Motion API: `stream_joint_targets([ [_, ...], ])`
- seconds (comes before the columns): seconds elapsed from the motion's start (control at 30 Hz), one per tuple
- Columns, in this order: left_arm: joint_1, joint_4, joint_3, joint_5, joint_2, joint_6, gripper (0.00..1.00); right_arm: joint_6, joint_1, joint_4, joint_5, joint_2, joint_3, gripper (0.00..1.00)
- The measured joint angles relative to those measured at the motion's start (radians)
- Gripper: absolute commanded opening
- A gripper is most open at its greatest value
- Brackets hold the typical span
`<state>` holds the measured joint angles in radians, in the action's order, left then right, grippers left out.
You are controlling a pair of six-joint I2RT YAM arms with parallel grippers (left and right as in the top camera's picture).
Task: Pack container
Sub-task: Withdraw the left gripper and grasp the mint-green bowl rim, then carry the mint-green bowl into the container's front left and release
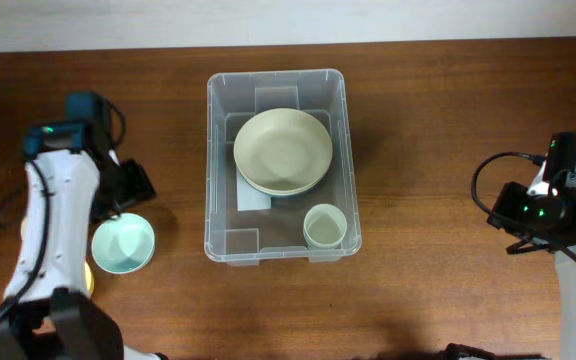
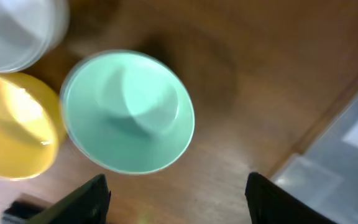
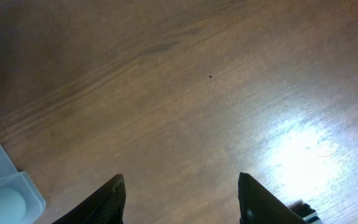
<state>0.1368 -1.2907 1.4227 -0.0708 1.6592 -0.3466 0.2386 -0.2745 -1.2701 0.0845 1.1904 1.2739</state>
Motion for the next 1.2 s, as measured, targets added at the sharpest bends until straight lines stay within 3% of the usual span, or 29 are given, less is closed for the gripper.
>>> stream_joint_targets([
  [0.2, 0.0, 0.187, -0.207, 0.016, 0.031, 0.018, 0.75, 0.0, 0.0, 0.0, 0.0, 0.0, 0.0, 0.54],
  [0.47, 0.0, 0.288, -0.254, 0.019, 0.15, 0.018, 0.74, 0.0, 0.0, -0.001, 0.0, 0.0, 0.0, 0.54],
  [0.53, 0.0, 0.298, -0.255, 0.02, 0.182, 0.018, 0.65, 0.0, 0.0, -0.001, 0.0, 0.0, 0.0, 0.54],
  [0.63, 0.0, 0.298, -0.256, 0.021, 0.211, 0.024, 0.28, 0.0, 0.0, -0.001, 0.0, 0.0, 0.0, 0.54],
  [0.7, 0.0, 0.298, -0.256, 0.023, 0.215, 0.025, 0.08, 0.0, 0.0, -0.001, 0.0, 0.0, 0.0, 0.54],
  [0.77, 0.0, 0.297, -0.254, 0.023, 0.215, 0.031, 0.0, 0.0, 0.0, -0.001, 0.0, 0.0, 0.0, 0.54],
  [0.93, 0.0, 0.25, -0.195, 0.019, 0.215, 0.033, 0.01, 0.0, 0.0, -0.001, 0.0, 0.0, 0.0, 0.54],
  [1.2, -0.086, 0.076, 0.062, 0.019, 0.156, 0.033, 0.01, 0.0, 0.0, -0.001, 0.0, 0.0, -0.001, 0.54],
])
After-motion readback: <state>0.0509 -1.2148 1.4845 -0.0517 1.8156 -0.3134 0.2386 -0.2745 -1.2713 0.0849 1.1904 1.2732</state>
